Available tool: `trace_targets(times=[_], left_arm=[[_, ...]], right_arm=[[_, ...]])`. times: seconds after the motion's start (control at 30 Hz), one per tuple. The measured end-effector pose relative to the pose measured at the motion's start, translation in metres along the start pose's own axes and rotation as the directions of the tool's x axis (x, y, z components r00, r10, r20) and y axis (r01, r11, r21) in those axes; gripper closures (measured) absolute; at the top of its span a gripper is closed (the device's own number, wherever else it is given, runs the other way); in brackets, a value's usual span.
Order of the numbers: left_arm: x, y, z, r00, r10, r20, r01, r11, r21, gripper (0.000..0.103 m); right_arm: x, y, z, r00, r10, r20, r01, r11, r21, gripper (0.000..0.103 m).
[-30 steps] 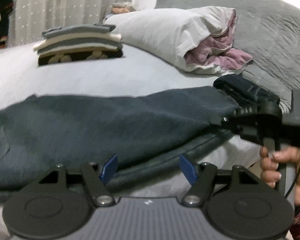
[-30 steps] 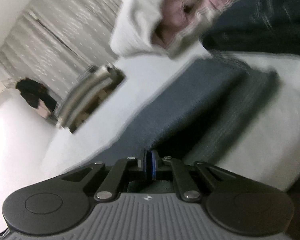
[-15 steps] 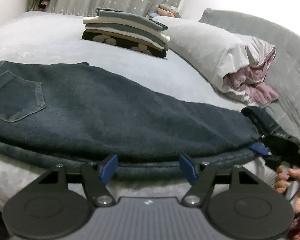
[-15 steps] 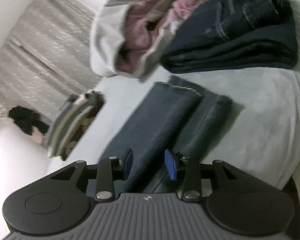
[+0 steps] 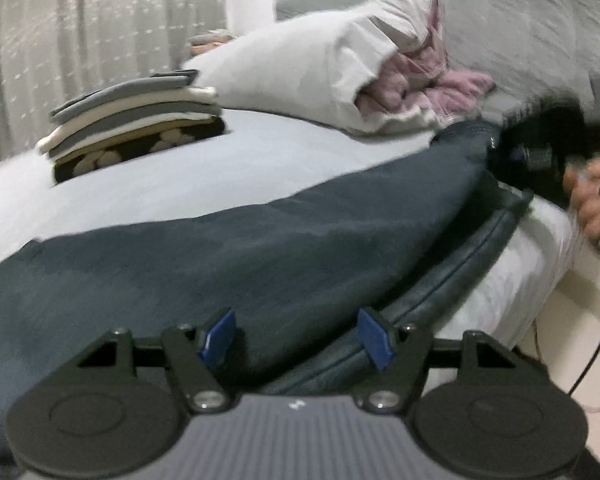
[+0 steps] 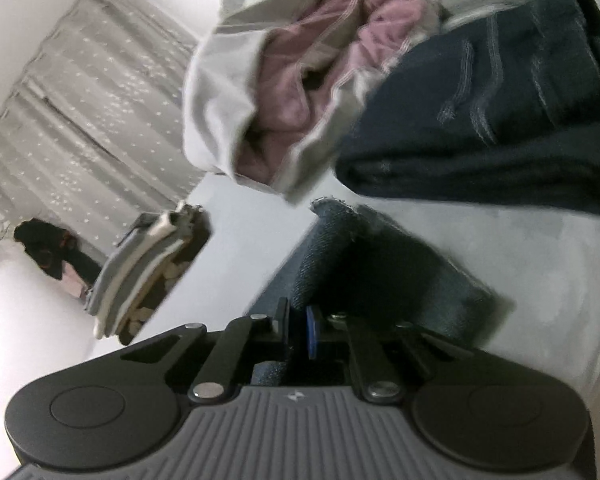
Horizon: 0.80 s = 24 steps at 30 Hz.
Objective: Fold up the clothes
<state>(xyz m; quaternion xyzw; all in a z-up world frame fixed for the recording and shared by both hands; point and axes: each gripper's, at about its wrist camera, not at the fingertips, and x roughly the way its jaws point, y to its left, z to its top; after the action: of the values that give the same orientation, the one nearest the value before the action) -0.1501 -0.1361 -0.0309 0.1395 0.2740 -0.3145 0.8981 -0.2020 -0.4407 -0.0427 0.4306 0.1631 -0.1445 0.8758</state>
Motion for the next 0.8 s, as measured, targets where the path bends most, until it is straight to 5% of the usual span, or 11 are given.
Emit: trace_targets(times=[0.13, 0.2, 0.3, 0.63, 0.8], left_arm=[[0.012, -0.010, 0.005, 1.000, 0.017, -0.017, -0.016, 0.997, 0.070, 0.052], [0.013, -0.015, 0.007, 1.000, 0.025, -0.012, -0.024, 0.994, 0.103, 0.076], [0.003, -0.019, 0.011, 0.999, 0.045, 0.012, -0.046, 0.994, 0.104, 0.084], [0.000, -0.022, 0.002, 0.999, 0.001, -0.042, 0.004, 0.993, 0.121, 0.090], [-0.003, -0.028, 0.001, 1.000, 0.021, -0.022, -0.017, 0.988, 0.152, 0.091]], right_arm=[[0.002, 0.017, 0.013, 1.000, -0.003, -0.027, 0.001, 0.997, -0.081, 0.094], [0.000, 0.023, 0.021, 0.999, 0.002, -0.044, -0.007, 0.994, -0.108, 0.094], [-0.008, 0.028, 0.027, 0.999, 0.006, -0.040, -0.012, 0.988, -0.152, 0.094], [-0.023, -0.031, -0.012, 0.995, -0.081, -0.059, 0.077, 0.995, -0.059, 0.094], [-0.021, -0.049, -0.022, 0.998, -0.047, -0.047, 0.047, 0.999, 0.011, 0.095]])
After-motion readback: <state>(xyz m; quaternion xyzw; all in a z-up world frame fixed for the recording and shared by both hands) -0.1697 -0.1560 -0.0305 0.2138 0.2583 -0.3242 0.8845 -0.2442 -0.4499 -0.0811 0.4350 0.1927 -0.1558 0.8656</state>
